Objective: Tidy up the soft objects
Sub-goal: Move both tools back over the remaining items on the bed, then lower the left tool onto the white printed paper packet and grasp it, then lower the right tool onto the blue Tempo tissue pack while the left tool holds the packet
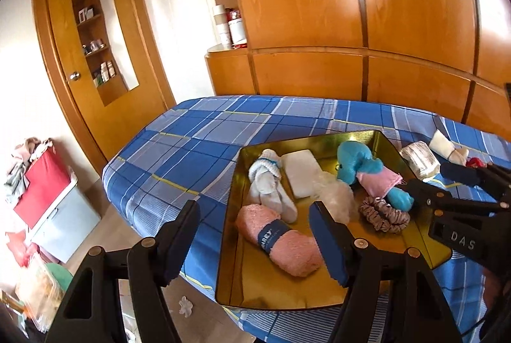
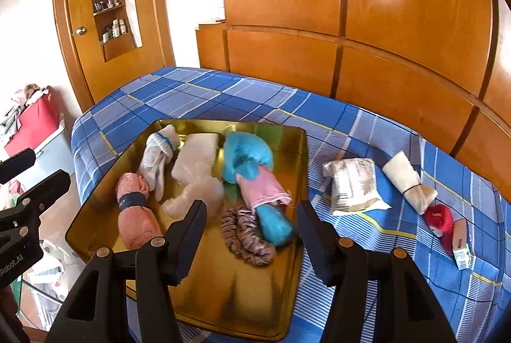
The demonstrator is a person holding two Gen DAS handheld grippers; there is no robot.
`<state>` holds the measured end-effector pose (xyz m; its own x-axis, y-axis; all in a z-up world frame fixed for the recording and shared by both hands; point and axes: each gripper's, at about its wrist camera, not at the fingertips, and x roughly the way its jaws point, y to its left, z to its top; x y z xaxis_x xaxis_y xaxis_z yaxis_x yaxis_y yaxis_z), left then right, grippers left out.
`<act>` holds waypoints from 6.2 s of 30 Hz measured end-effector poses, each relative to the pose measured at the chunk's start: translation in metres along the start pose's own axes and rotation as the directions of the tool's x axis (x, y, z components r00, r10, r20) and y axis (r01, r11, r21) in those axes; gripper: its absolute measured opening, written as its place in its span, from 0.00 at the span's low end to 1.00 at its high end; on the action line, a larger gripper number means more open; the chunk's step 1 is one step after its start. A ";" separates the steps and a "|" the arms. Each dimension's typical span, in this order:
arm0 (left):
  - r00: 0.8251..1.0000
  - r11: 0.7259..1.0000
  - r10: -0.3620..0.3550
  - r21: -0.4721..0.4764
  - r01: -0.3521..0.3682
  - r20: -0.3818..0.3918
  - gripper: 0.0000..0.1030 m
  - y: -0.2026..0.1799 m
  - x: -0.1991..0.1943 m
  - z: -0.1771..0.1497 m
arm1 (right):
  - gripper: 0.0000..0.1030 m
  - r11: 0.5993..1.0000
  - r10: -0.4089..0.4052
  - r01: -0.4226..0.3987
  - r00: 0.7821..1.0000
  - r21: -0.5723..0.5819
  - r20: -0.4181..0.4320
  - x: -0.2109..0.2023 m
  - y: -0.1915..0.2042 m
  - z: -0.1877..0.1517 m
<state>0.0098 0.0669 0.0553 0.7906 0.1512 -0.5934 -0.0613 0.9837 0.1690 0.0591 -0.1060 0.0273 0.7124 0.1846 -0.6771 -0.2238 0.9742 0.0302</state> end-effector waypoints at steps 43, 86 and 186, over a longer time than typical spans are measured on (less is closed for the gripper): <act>0.946 0.924 -0.290 0.215 0.316 -0.143 0.69 -0.160 0.017 0.025 | 0.57 0.830 -0.352 0.374 0.927 0.414 -0.131 -0.051 -0.299 -0.070; 0.808 0.945 -0.265 0.025 0.326 -0.527 0.58 -0.296 0.211 0.091 | 0.58 0.805 -0.244 0.250 0.966 0.538 -0.083 -0.065 -0.316 -0.063; 0.723 0.724 -0.548 0.194 0.661 -0.420 0.58 -0.297 0.038 -0.057 | 0.76 0.840 -0.096 0.243 0.947 0.485 -0.307 0.009 -0.349 -0.103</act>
<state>0.0231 -0.2137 -0.0621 0.3496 -0.3888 -0.8524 0.5970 0.7936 -0.1172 0.0747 -0.4575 -0.0649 0.4921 0.0410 -0.8696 0.3074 0.9263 0.2177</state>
